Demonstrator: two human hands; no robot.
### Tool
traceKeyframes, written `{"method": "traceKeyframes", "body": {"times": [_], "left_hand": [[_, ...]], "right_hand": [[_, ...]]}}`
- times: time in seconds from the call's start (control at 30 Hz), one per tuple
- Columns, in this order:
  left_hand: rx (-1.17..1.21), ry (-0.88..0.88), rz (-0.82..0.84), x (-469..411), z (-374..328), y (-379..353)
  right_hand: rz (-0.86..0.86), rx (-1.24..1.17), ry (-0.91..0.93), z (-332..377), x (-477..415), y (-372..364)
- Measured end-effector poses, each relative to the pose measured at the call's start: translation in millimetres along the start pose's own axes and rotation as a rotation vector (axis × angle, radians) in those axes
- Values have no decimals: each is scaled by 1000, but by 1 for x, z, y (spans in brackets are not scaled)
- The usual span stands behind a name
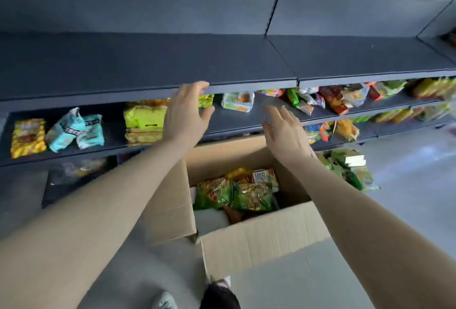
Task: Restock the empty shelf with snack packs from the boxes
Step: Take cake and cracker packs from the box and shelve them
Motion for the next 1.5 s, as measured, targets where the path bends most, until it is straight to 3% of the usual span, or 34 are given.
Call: {"method": "traceKeyframes", "body": {"times": [0.67,1.1,1.3,1.5], "left_hand": [[-145,543,514,166,118,-342],[-146,604,746,227,231,-520],[-54,600,787,226,262,-625],[-23,556,853,234,286,-680]], "right_hand": [[629,-133,-170,-250,158,-286],[1017,-35,-379,-353,192,-497],[1030,-76,-434,-407,207,-591],[1175,-123,-504,-429,247,-651]]}}
Point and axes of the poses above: each hand's wrist, its own x-axis away from the middle knuckle, its own y-axis out of the back of the hand, z = x × y, the point moved 7 cm from there along -x, towards the middle knuckle, and after that the axes turned 2 degrees about -z, right-handed, at the moved point
